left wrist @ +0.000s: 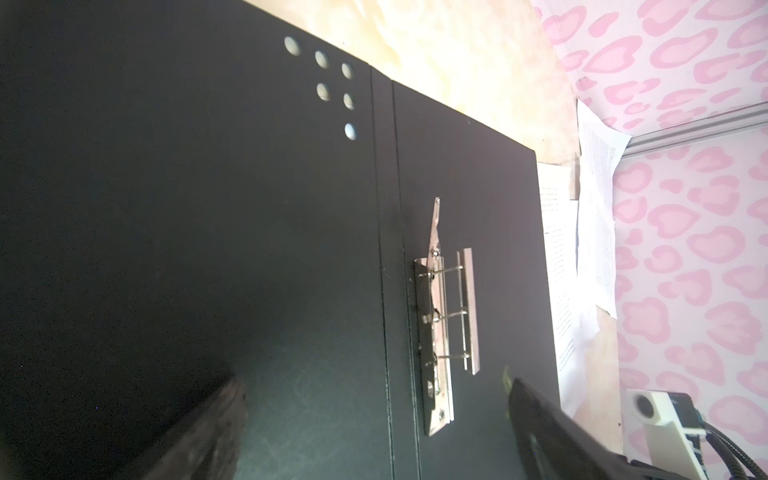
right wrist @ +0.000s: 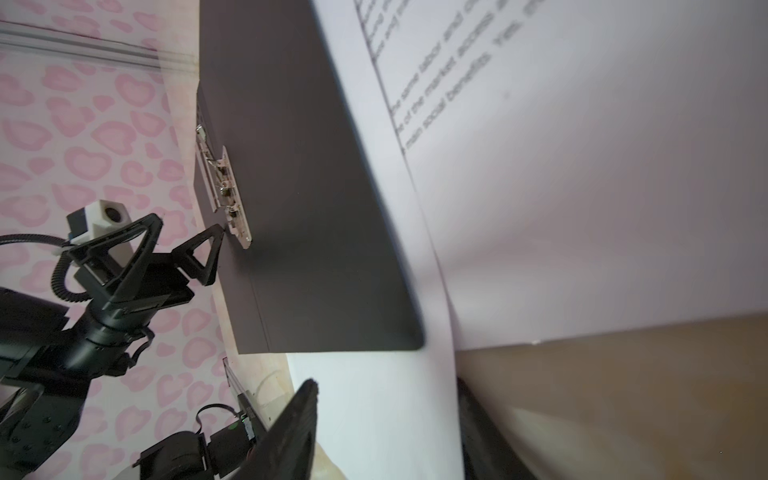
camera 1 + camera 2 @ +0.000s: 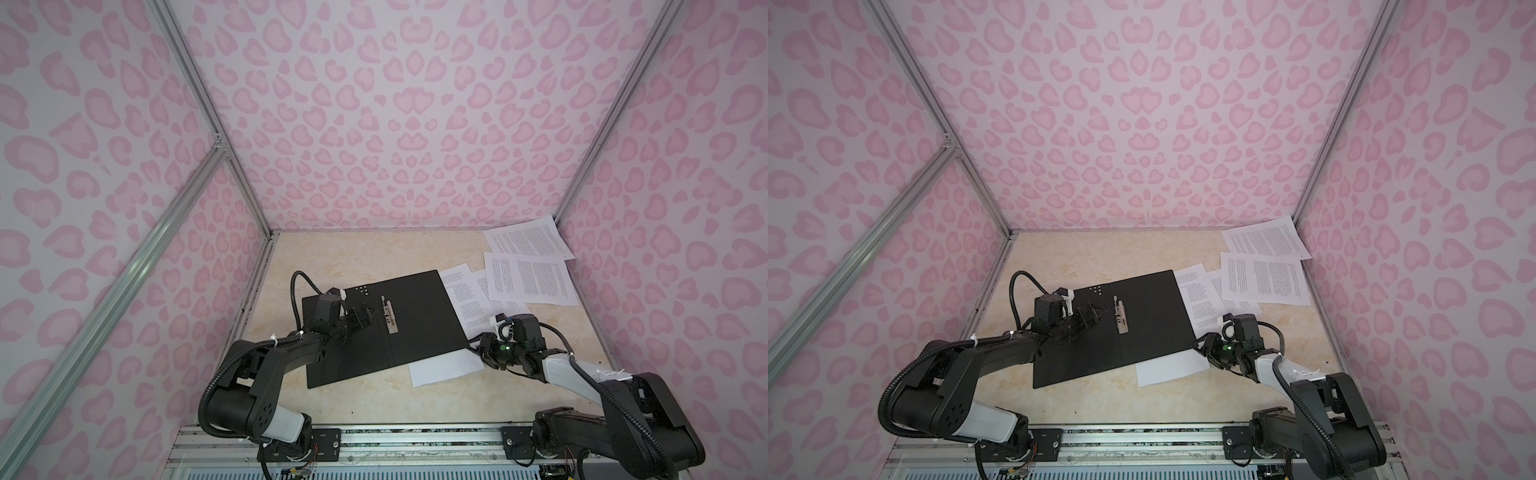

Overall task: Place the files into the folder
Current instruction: 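Lower the right gripper onto the loose papers' edge nearest the folder and pinch, then lift the pinched white sheet upward with the right gripper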

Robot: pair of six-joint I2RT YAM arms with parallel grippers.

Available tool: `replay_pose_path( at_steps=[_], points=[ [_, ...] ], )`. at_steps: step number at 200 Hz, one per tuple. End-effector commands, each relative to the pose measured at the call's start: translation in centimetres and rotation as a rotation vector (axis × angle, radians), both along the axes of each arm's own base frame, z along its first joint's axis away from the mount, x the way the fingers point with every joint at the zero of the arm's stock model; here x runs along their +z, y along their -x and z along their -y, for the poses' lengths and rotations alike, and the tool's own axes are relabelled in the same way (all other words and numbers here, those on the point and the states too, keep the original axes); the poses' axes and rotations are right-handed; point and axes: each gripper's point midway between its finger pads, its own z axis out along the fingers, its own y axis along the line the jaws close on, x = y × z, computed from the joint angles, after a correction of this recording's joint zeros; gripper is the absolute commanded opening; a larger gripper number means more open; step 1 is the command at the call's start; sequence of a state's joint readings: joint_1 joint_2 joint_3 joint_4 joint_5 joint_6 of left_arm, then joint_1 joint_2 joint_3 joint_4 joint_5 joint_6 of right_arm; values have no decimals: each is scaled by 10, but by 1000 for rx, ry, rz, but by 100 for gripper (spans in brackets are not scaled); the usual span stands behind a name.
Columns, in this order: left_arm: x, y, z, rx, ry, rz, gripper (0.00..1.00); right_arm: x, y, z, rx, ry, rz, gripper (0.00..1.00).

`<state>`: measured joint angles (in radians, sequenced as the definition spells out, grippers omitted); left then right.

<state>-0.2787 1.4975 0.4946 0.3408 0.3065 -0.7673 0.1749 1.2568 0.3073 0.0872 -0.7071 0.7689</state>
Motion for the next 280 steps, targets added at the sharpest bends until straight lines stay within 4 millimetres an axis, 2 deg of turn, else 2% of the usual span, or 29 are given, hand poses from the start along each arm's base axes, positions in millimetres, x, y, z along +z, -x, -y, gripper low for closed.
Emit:
replay_pose_path(
  at_steps=[1, 29, 60, 82, 102, 147, 173, 198, 223, 254, 280],
  points=[
    [-40, 36, -17, 33, -82, -209, 100, -18, 12, 15, -11, 113, -54, 40],
    [-39, 35, -16, 32, -80, -206, 100, -19, 12, 14, -5, 114, -50, 23],
    [-39, 36, -16, 28, -80, -208, 100, -15, 13, 6, 20, 85, -48, 0],
    [-38, 35, -14, 20, -73, -206, 100, -1, 8, 5, 12, 49, -15, 0],
    [-40, 36, -17, 29, -86, -212, 100, 15, 1, 14, -32, 67, 24, 0],
    [-41, 35, -18, 36, -95, -219, 100, 66, -11, 34, -136, 104, 173, 0],
    [-35, 35, -15, 22, -78, -206, 100, 98, -17, 42, -149, 145, 243, 0],
    [-14, 34, 1, -61, -11, -149, 99, 125, -27, 42, -138, 158, 291, 0],
    [17, 35, 17, -130, 60, -45, 99, 148, -38, 39, -129, 152, 333, 0],
    [46, 34, 22, -156, 68, 75, 99, 180, -51, 33, -107, 143, 393, 0],
    [56, 35, 23, -160, 85, 112, 99, 205, -59, 21, -75, 140, 435, 0]
  ],
)
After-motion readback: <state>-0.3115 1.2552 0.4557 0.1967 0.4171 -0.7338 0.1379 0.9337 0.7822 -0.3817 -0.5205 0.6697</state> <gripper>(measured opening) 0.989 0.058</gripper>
